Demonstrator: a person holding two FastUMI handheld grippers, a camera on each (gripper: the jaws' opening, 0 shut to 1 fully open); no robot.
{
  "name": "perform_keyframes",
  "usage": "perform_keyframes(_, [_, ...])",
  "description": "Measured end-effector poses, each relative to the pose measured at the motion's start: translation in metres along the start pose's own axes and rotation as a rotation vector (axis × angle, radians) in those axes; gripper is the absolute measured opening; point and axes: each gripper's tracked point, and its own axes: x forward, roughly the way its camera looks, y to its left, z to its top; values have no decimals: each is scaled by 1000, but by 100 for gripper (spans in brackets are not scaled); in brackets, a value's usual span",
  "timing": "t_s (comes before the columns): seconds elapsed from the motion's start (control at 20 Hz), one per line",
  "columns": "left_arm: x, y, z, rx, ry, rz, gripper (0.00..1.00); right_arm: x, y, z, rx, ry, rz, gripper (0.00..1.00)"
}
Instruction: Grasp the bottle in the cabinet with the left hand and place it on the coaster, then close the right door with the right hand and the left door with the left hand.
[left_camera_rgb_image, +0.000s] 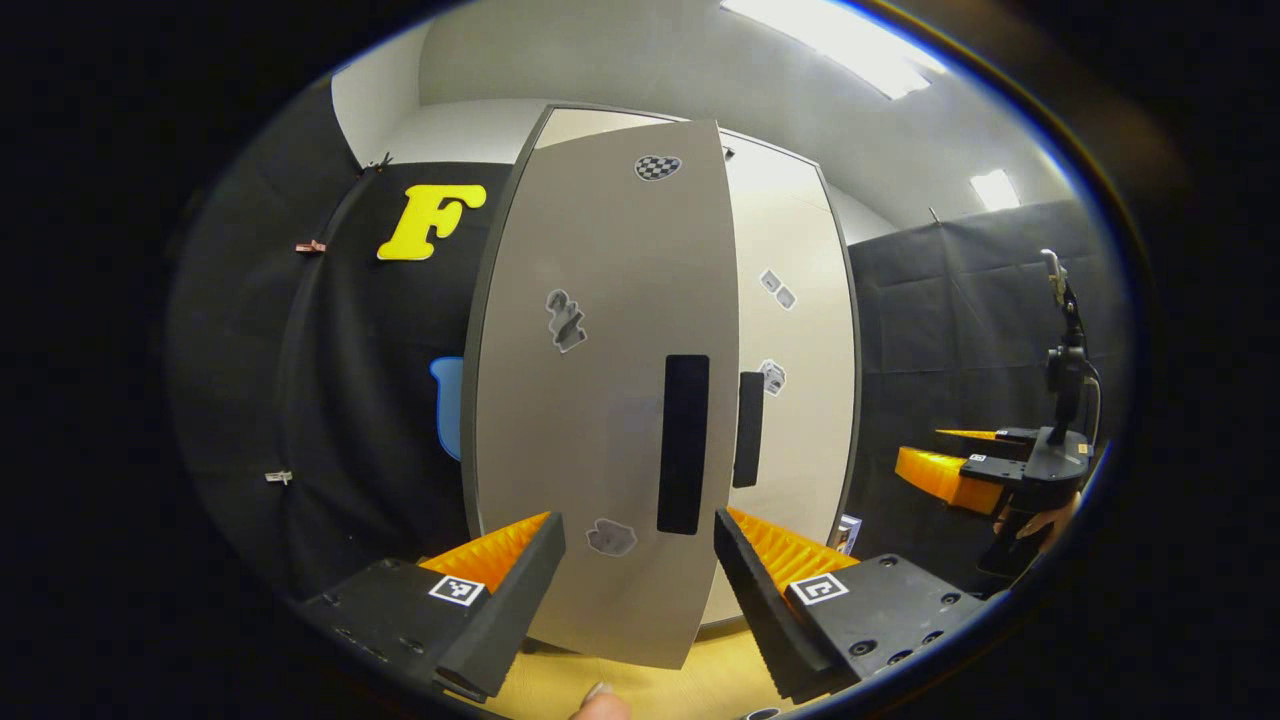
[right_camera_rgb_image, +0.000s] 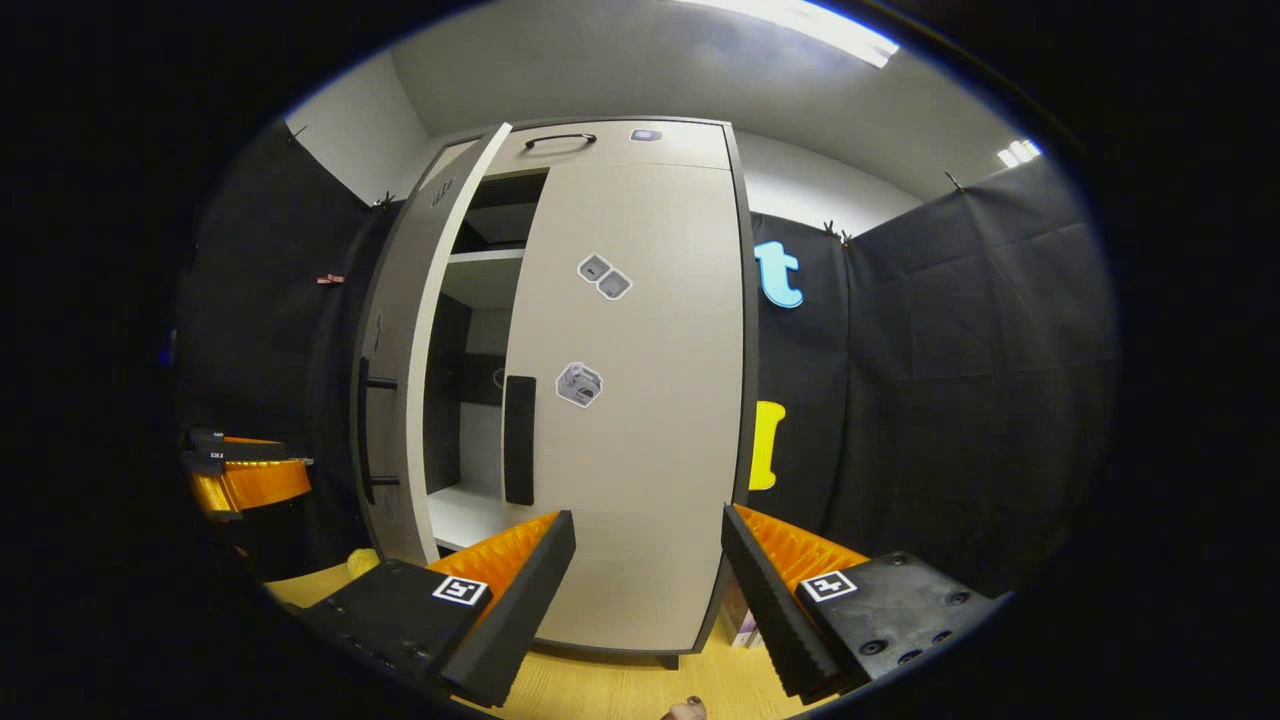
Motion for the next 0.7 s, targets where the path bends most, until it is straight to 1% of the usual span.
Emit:
perform_keyframes(0.15, [-3, -4, -2, 8, 8, -11, 95, -5, -4, 1, 5, 3, -7, 97])
perform_keyframes(0.5, [-7, -4, -2, -3, 5, 1, 95, -7, -8, 5, 5, 1, -8, 97])
perform_keyframes(0.7, [-9, -2, -2, 24, 9, 1, 95, -5, -5, 5, 3, 0, 1, 97])
